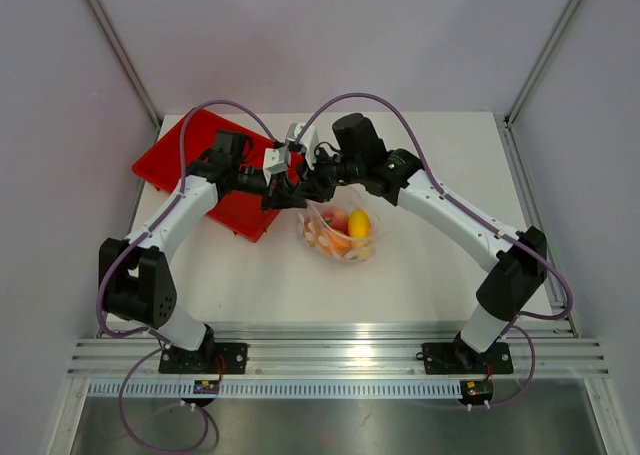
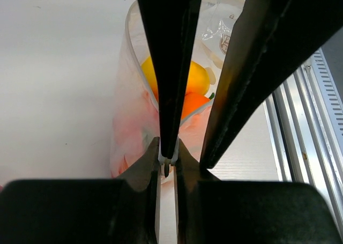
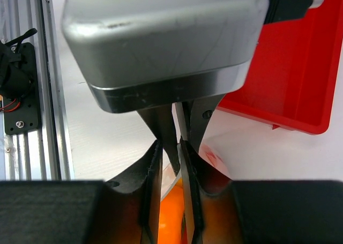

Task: Place the food in the zip-top bag and seal the zipper
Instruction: Zip the zipper food storage bag at the center of the board.

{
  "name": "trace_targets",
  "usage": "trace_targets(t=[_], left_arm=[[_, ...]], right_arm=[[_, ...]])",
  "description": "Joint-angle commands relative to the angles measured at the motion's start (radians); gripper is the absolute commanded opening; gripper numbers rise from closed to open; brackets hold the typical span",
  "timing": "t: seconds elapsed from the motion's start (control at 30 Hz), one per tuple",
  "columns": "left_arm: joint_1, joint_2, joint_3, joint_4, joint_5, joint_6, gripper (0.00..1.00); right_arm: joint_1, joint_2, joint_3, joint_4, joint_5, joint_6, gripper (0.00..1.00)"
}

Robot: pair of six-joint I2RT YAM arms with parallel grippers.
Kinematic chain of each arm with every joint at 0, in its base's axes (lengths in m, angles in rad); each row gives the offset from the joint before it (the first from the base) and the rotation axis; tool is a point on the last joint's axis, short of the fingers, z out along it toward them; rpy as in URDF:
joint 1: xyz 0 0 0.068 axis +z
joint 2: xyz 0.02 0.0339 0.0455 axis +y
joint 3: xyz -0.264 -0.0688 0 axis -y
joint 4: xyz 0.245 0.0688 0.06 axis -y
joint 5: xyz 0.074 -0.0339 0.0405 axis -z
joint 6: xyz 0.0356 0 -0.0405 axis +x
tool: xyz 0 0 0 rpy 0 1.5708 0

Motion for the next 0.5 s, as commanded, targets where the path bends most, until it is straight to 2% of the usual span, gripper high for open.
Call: trace_targets(t=[0.0, 0.13, 0.47], left_arm=[[-0.005, -0.050, 0.003, 0.053, 0.052, -0.001, 0.00], [-0.005, -0.045, 0.004, 0.059, 0.046, -0.008, 0.00], [-0.005, -0.045, 0.001, 0.059, 0.037, -0.007, 0.00]], right_arm=[[-0.001, 0.000, -0.019, 0.024, 0.022, 0.002, 0.27], [-0.007, -0.004, -0.031, 0.028, 0.028, 0.006, 0.31], [-0.023, -0.030, -0.083, 0.039, 0.026, 0.017, 0.31]])
